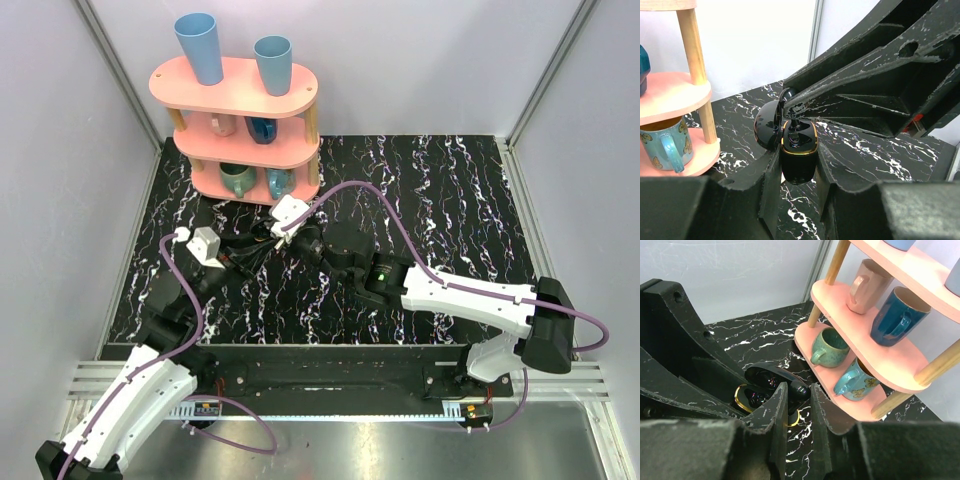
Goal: Insert the wireless bluetooth earbuds into the charging case
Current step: Insert the right earbud into the right side groove of the charging case.
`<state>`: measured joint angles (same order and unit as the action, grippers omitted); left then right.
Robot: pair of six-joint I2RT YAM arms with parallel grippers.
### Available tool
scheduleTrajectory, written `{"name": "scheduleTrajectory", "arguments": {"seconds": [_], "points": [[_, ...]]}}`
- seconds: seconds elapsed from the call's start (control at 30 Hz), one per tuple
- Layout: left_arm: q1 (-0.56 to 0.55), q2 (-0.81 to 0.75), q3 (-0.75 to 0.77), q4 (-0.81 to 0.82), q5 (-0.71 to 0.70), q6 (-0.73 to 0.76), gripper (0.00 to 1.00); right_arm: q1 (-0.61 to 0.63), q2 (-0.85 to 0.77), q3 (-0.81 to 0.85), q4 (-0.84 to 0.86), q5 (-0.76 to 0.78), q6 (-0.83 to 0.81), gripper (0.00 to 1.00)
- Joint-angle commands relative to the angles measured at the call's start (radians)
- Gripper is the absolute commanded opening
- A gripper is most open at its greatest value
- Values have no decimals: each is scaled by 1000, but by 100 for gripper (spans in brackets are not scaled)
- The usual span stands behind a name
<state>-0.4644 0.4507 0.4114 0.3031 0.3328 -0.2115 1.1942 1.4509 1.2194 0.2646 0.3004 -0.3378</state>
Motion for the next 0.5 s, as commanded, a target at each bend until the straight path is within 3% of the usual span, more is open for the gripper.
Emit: {"name": "scheduleTrajectory", "arguments": {"seconds": [0.0, 0.47], "points": [[1, -18, 29, 80, -8, -9, 0, 4, -14, 20, 16, 31, -23, 18], [1, -40, 20, 88, -26, -6, 0, 7, -30, 2, -30, -79, 65, 20]]}}
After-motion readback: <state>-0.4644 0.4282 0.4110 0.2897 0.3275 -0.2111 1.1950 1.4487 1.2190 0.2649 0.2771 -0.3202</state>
